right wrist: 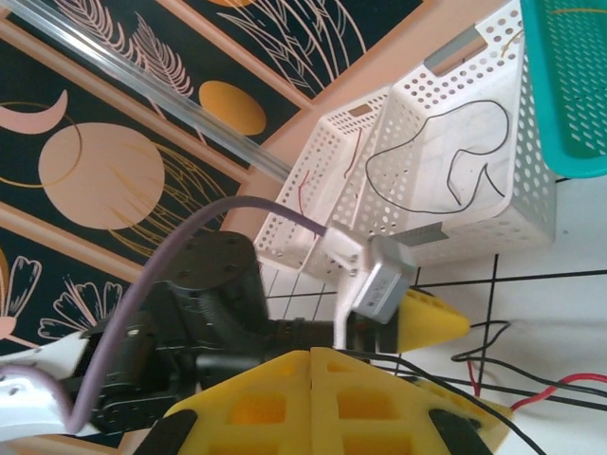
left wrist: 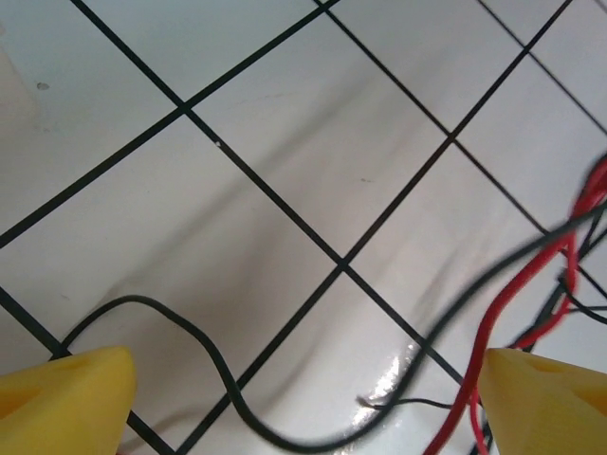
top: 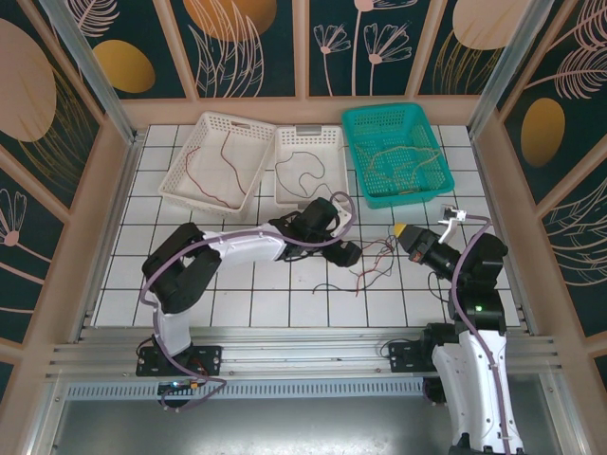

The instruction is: Untangle the cables

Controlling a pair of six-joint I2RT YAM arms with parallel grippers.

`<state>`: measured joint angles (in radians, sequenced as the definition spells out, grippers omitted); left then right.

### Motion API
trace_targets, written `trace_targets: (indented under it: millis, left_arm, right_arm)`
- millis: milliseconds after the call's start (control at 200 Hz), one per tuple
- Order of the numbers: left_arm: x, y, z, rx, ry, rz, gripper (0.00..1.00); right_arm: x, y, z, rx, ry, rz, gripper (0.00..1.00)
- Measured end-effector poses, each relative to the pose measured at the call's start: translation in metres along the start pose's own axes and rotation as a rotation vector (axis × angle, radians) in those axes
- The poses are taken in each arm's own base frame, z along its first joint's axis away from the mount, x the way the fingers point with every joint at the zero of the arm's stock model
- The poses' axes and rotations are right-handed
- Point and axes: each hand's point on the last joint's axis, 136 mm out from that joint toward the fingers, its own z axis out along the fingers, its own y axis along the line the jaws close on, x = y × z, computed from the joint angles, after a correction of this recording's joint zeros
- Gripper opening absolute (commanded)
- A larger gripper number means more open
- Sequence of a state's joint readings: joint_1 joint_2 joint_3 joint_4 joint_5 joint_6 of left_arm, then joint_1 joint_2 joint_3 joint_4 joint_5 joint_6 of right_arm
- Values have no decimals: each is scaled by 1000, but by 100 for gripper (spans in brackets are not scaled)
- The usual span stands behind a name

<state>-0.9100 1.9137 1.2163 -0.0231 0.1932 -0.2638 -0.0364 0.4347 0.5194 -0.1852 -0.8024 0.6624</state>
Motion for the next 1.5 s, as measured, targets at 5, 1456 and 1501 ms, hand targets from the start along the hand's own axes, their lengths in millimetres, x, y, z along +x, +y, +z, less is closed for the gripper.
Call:
trace_targets:
  millis: [5,1456,1501]
  left_arm:
    - [0,0,0,-1,1,-1,87]
    - [-17,17,-31,-19,-58,67,63]
    - [-15,20,-29,-24,-53,62,63]
  right_arm:
    - [0,0,0,0,0,0,0]
    - [2,6,0,-22,9,-10,0]
    - [2,6,0,-23,9,-10,0]
